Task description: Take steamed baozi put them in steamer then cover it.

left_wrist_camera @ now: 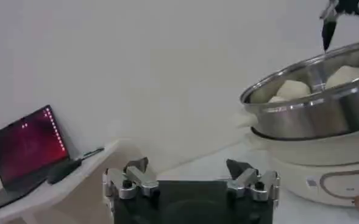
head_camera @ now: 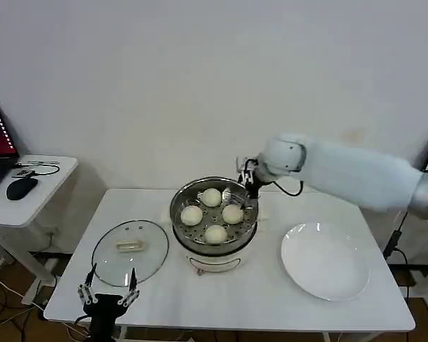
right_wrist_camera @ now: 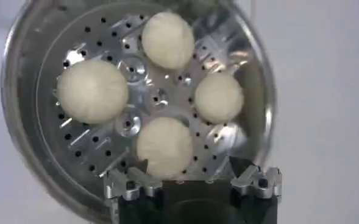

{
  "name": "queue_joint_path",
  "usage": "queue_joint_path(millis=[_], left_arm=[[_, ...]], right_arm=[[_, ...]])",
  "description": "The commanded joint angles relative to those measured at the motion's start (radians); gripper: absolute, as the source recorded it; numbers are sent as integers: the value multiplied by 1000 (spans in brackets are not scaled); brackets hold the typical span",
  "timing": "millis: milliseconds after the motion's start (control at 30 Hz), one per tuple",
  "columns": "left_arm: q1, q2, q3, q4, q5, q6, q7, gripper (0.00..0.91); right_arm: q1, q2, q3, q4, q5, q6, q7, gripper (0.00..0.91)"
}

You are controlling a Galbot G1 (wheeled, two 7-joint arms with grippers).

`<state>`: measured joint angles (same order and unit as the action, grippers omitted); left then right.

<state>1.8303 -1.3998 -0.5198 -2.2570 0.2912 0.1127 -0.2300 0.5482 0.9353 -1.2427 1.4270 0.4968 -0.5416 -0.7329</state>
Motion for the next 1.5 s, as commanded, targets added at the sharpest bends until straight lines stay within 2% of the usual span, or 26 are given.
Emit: queue_joint_path(millis=[33, 67, 100, 133, 167, 200, 267, 300, 400, 433, 467, 500, 533, 567, 667, 767, 800, 867, 1000, 1233, 1367, 1500], left_arm=[[-21, 19, -12, 5, -40, 7, 4, 907], [-29, 25, -16, 11, -49, 8, 4, 907], [-37, 33, -20, 18, -52, 8, 5, 907], [-44, 38, -23, 28, -55, 8, 5, 907], [-51, 45, -24, 38, -61, 7, 6, 907], [-58, 51, -25, 50, -66, 4, 5, 907], [-70, 59, -26, 76, -67, -2, 6, 907], [-74, 64, -25, 83, -67, -11, 7, 907], [-83, 70, -25, 104, -64, -42, 21, 907], [-86, 75, -24, 111, -54, -71, 35, 907], [-88, 77, -25, 115, -26, -87, 51, 907], [-89, 80, -25, 118, -14, -89, 53, 907], [-90, 83, -25, 120, -5, -91, 54, 907], [-91, 87, -25, 125, 17, -94, 53, 907], [-102, 102, -30, 148, 82, -115, 47, 907], [-121, 115, -51, 186, 184, -181, 36, 907], [-131, 117, -63, 192, 203, -189, 34, 907], [-145, 131, -68, 210, 250, -187, 22, 907], [-171, 159, -73, 272, 464, -187, 21, 907], [-258, 230, -46, 400, 766, -192, 2, 907], [-328, 270, -10, 520, 861, -197, 1, 907], [-403, 293, 17, 614, 943, -201, 1, 907]], right_arm=[[-74, -378, 172, 302, 125, 52, 262, 907], [-122, -423, 197, 335, 134, 100, 326, 907], [-178, -456, 255, 361, 140, 124, 428, 907], [-261, -484, 351, 387, 139, 149, 497, 907], [-375, -507, 438, 400, 132, 188, 549, 907], [-461, -514, 478, 410, 130, 216, 582, 907], [-787, -527, 839, 432, 114, 292, 707, 907], [-870, -523, 897, 435, 104, 309, 730, 907], [-1198, -465, 1295, 447, 2, 381, 769, 907], [-1304, -420, 1412, 451, -44, 394, 784, 907], [-1459, -355, 1585, 451, -90, 426, 782, 907], [-1538, -302, 1673, 454, -111, 446, 774, 907], [-1553, -281, 1705, 456, -116, 448, 769, 907], [-1683, -185, 1843, 464, -134, 483, 745, 907], [-1848, -44, 2041, 477, -168, 548, 686, 907], [-1993, 85, 2159, 476, -219, 600, 650, 907], [-2022, 126, 2187, 476, -241, 635, 632, 907], [-2116, 202, 2224, 491, -242, 648, 598, 907], [-2218, 311, 2224, 529, -240, 688, 547, 907], [-2251, 352, 2229, 512, -261, 716, 539, 907], [-2255, 370, 2221, 505, -275, 717, 542, 907], [-2262, 393, 2217, 506, -279, 731, 577, 907]])
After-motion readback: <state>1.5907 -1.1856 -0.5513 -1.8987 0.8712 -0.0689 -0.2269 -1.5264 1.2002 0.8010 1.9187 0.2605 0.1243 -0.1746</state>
